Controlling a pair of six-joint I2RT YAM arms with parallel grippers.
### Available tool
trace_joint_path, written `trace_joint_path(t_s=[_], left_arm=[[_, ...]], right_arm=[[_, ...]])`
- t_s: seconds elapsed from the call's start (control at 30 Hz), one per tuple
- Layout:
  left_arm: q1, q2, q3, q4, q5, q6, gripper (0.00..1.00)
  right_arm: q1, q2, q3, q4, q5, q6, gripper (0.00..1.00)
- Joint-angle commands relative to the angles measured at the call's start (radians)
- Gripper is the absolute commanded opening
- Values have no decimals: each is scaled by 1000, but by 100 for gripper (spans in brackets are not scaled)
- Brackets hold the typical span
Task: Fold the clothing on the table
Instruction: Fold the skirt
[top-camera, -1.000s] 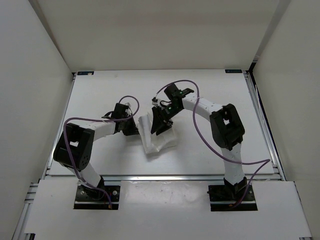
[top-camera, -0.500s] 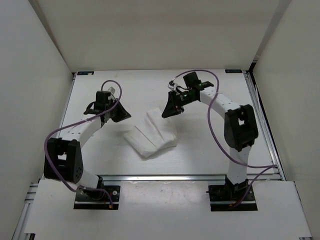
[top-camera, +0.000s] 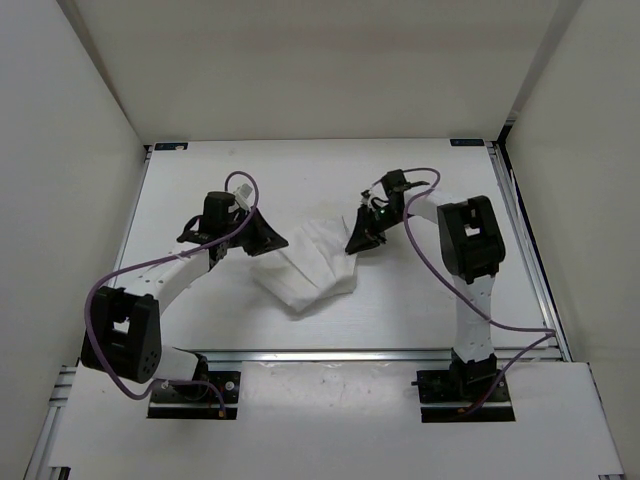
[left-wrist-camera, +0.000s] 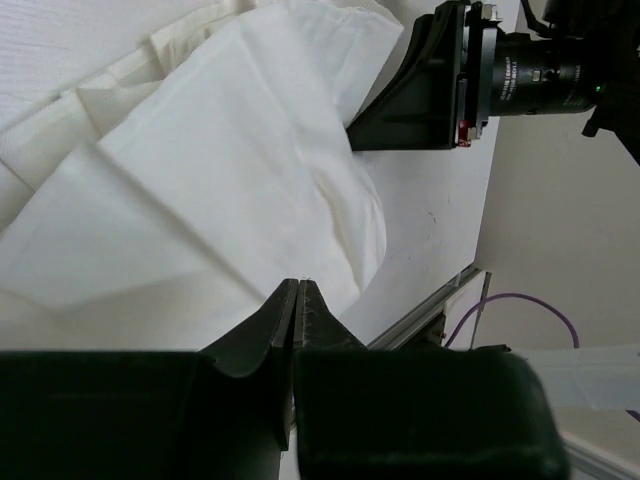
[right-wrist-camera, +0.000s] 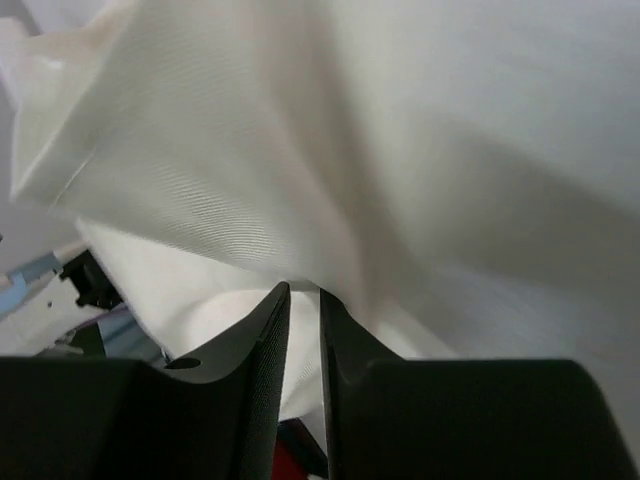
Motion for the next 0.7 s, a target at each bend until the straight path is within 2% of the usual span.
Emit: trace_joint_path(t_s=[0.0, 0.2, 0.3, 0.37, 0.43, 0.67], left_arm=[[0, -17, 5, 12, 29, -8, 12], [-18, -10, 23, 5, 38, -17, 12], [-18, -20, 18, 12, 38, -23, 12], [-4, -19, 5, 28, 36, -32, 13], [8, -24, -18, 37, 44, -44, 12], [0, -10, -23, 38, 41, -40, 12]], right_arm=[[-55, -15, -63, 45, 108, 26, 23], [-88, -42, -95, 25, 166, 12, 24], [-74, -157, -88, 33, 203, 9, 28], [-34, -251, -59, 33, 231, 0, 28], [6, -277, -7, 5, 240, -17, 27], [141, -188, 78, -23, 131, -17, 26]])
